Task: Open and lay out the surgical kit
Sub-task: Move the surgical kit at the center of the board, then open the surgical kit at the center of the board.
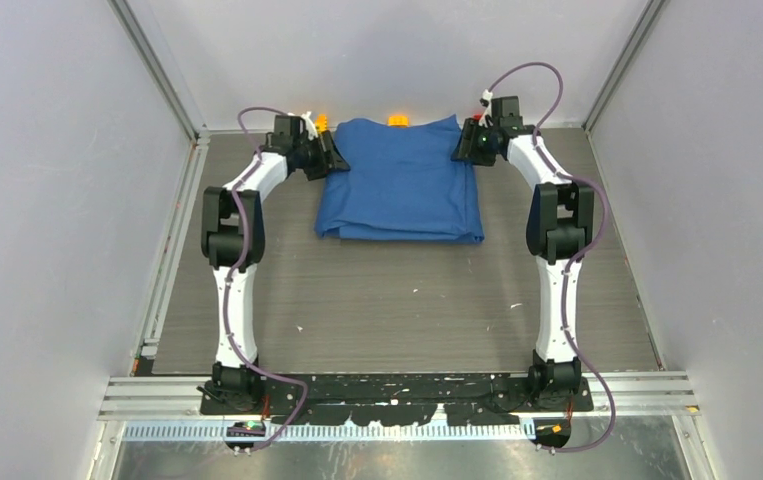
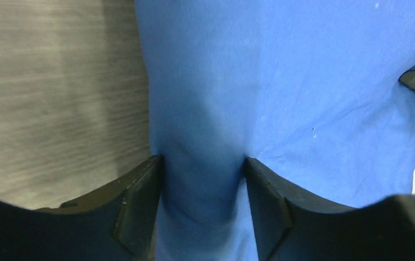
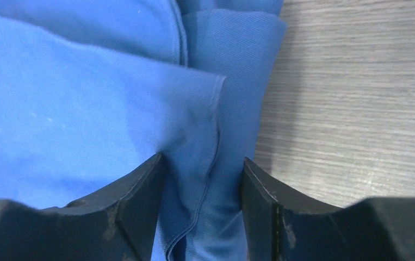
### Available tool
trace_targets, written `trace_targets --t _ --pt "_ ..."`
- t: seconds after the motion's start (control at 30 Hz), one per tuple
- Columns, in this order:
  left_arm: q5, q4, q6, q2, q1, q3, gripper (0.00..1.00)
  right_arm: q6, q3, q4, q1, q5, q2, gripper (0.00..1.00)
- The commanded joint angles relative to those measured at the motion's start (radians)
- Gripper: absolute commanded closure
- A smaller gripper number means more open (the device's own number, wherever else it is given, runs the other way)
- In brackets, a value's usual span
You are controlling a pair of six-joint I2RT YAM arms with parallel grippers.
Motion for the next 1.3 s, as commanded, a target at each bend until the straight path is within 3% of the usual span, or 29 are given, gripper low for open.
trace_targets --t 0.0,0.1,0.23,0.47,0.57,0.67,1.0,1.13,1.27 --pt "-0.02 -0.087 0.092 -0.118 -0.03 -0.044 0.35 -0.02 -0.079 0.038 0.035 -0.004 -0.179 0.39" --pt "-0.065 -0.063 0.177 -0.22 -0.03 -0.087 0.25 -0.03 -0.149 0.06 0.004 0.012 -0.291 0.29" --pt "-0.06 -0.016 0.296 -0.347 -0.06 -0.146 0.03 -0.041 -0.248 0.061 -0.042 -0.004 -0.426 0.13" --pt "-0.024 -0.175 0.738 -0.428 -0.267 -0.163 0.01 -0.139 -0.497 0.03 -0.084 -0.04 -0.673 0.13" --pt "-0.003 -0.275 0.906 -0.416 -0.376 -0.138 0.02 -0.149 -0.597 0.024 -0.148 -0.055 -0.769 0.14" --pt "-0.008 -0.312 0.984 -0.382 -0.471 -0.118 0.04 -0.155 -0.672 0.008 -0.199 -0.083 -0.83 0.15" --pt "-0.076 -0.348 1.014 -0.174 -0.631 0.066 0.1 -0.173 -0.87 -0.009 -0.278 -0.133 -0.945 0.16" --pt "-0.076 -0.343 0.987 -0.136 -0.634 0.115 0.19 -0.17 -0.902 -0.009 -0.28 -0.147 -0.958 0.17" --pt "-0.053 -0.349 0.971 -0.138 -0.634 0.114 0.38 -0.17 -0.918 -0.009 -0.281 -0.147 -0.957 0.17"
